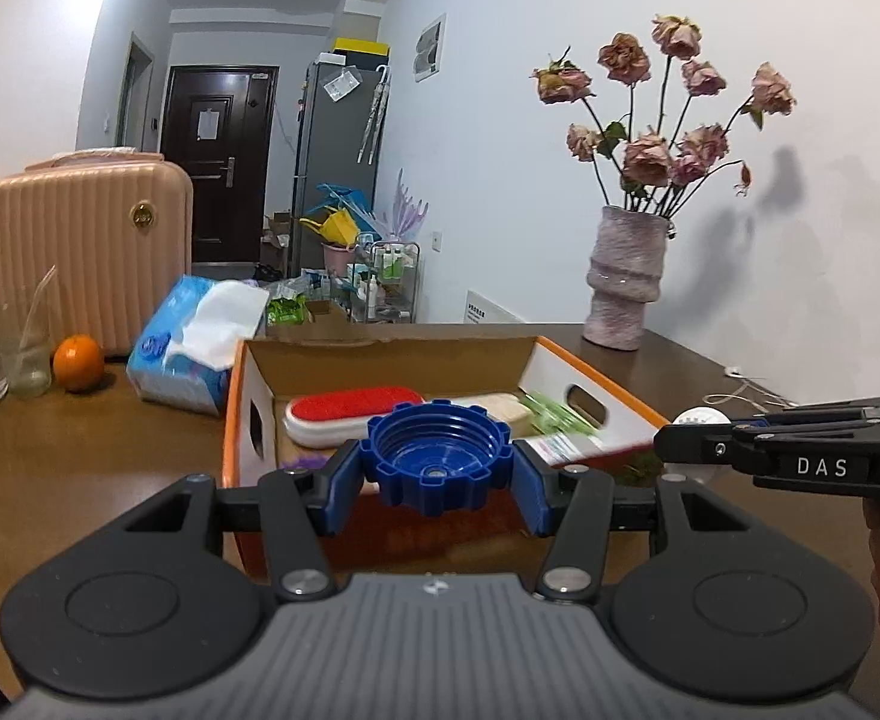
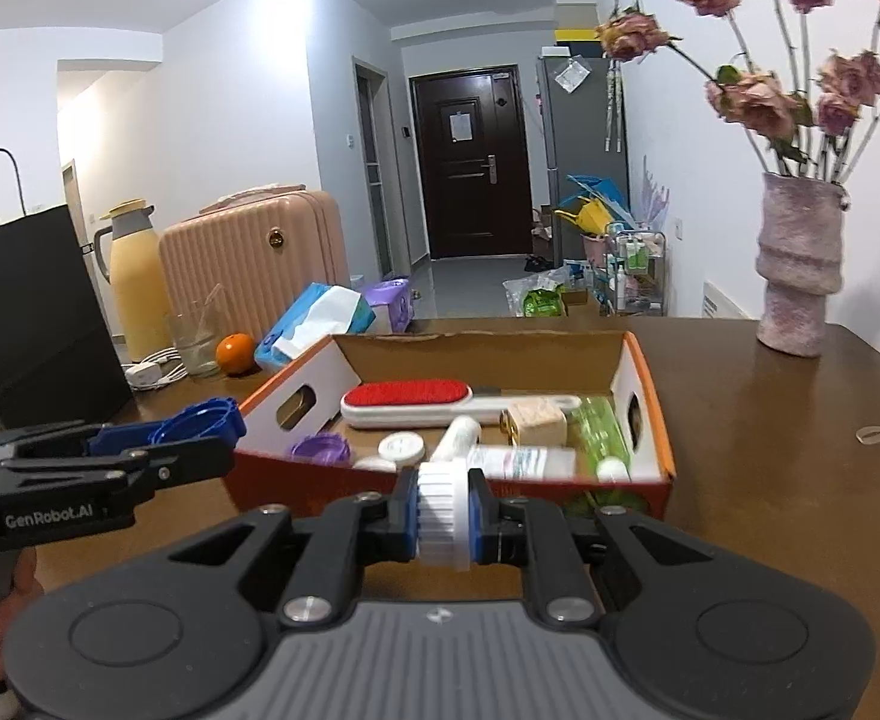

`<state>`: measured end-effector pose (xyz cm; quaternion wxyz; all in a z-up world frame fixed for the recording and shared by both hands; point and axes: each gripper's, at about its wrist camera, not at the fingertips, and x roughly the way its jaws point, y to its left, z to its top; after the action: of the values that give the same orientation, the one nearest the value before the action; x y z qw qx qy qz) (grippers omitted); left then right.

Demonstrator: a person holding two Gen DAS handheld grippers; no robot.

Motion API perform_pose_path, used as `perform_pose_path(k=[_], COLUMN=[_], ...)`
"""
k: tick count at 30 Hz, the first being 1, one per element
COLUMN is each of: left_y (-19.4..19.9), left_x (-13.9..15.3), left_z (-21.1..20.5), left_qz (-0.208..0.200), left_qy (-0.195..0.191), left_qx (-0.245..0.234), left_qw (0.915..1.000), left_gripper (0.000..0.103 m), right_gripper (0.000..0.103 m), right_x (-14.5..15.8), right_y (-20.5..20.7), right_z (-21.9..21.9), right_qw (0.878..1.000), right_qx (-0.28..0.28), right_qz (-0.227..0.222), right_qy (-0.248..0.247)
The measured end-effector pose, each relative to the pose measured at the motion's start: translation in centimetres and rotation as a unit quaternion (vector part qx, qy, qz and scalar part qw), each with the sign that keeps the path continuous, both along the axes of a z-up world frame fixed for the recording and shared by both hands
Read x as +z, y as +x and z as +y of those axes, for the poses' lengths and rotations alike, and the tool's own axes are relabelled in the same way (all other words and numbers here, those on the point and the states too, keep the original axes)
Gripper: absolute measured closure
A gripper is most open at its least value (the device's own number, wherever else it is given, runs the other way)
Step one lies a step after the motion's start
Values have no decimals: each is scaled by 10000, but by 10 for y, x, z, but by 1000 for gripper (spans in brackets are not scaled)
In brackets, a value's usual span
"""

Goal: Organize rigid objects
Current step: 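Lift and carry the blue cap and white cap over the box with both tools, then release the blue cap and white cap into the box with both tools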

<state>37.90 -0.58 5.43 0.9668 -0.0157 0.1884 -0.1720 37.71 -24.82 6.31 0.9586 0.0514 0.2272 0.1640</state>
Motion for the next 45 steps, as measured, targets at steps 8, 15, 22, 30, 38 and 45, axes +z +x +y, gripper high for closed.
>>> perform_pose_path(k=[8, 15, 22, 30, 38, 45], left_y=[95, 162, 175, 176, 152, 106], left_x=[-2, -22, -39, -38, -13, 31], left_z=[5, 12, 9, 7, 7, 7], left_qz=[431, 959, 1075, 1117, 942, 519], left_qy=[190, 25, 174, 135, 80, 88], left_qx=[-236, -143, -245, -88, -39, 43], left_qw=[9986, 9953, 9938, 9936, 9955, 9986], left_gripper=[50, 50, 35, 32, 27, 20], right_gripper=[88, 88, 77, 74, 74, 66], right_x=[-4, -22, -44, -45, -23, 12], right_y=[82, 149, 172, 170, 148, 115], right_z=[15, 21, 31, 24, 10, -9], right_qw=[9997, 9991, 9987, 9992, 9995, 9992], right_qx=[222, 125, 144, 142, 13, -244], right_qz=[101, 396, 469, 386, 271, 67], right_qy=[32, -48, -129, -13, -165, -320])
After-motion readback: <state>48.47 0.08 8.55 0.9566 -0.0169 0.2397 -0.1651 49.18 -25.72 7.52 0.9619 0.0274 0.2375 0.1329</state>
